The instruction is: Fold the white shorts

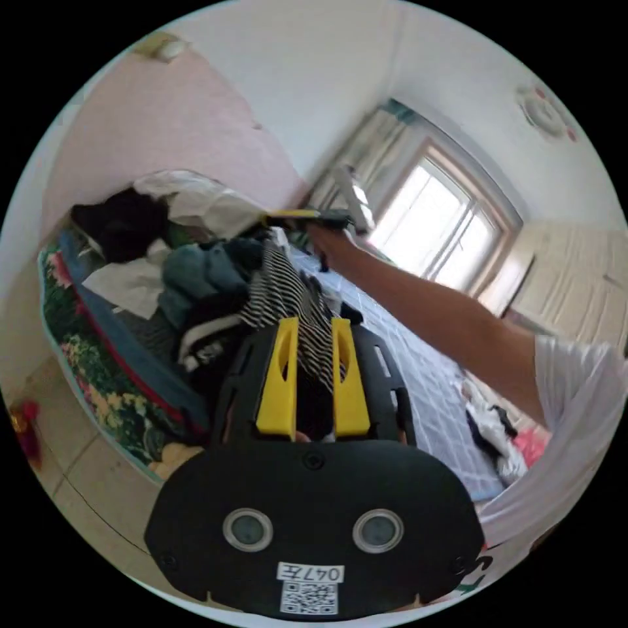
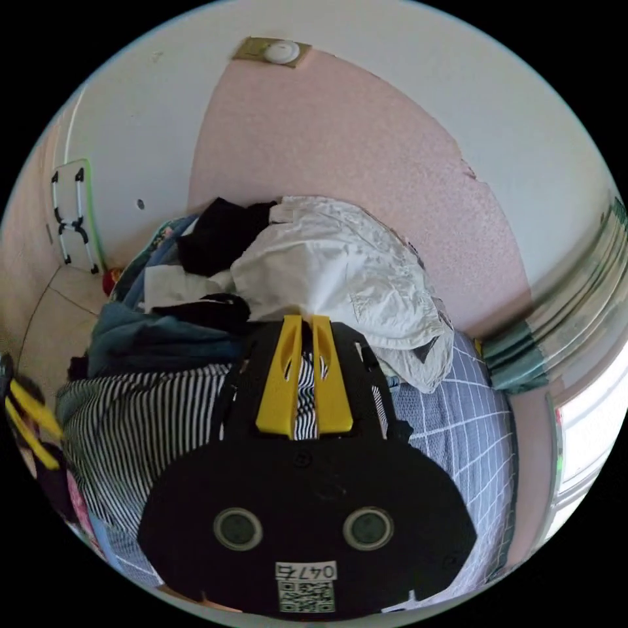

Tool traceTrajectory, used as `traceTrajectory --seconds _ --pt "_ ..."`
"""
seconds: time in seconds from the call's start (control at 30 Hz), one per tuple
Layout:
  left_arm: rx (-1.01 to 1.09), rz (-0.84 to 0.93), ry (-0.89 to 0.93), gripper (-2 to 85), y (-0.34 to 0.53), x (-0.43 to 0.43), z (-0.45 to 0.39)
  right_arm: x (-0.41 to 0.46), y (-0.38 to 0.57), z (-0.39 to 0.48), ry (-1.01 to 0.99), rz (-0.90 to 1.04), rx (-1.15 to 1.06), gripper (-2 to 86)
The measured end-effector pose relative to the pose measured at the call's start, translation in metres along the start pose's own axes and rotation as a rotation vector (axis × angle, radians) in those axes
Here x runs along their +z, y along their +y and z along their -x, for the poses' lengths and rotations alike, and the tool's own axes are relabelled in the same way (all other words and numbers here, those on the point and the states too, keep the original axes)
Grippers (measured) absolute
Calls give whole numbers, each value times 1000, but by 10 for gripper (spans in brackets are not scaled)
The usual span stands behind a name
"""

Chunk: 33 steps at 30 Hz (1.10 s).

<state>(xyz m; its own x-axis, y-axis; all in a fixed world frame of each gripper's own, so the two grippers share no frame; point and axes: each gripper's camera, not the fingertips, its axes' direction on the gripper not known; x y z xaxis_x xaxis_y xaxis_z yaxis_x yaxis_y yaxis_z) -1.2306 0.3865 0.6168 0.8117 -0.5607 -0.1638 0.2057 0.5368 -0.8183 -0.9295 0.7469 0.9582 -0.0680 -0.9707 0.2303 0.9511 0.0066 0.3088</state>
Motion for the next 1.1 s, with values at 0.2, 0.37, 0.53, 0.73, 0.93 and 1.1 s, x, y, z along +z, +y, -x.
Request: traceTrajectory --seconds 0.2,0.37,0.53,0.73,0.93,1.1 --pt "14 55 -239 161 -108 -2 43 -56 22 -1 -49 -44 -29 -4" --pt "-138 321 -150 197 -223 68 111 -73 39 -15 -107 -33 43 -5" --pt "-260 489 8 134 -225 120 123 -110 79 -2 -186 -50 1 -6" --pt "-14 483 88 -6 -204 115 41 -159 150 9 -228 -49 38 -6" --pt "345 562 -3 -8 -135 92 -102 -267 253 16 -231 -50 153 -5" --pt "500 705 156 -8 -33 109 -220 -365 359 39 -161 149 214 -5"
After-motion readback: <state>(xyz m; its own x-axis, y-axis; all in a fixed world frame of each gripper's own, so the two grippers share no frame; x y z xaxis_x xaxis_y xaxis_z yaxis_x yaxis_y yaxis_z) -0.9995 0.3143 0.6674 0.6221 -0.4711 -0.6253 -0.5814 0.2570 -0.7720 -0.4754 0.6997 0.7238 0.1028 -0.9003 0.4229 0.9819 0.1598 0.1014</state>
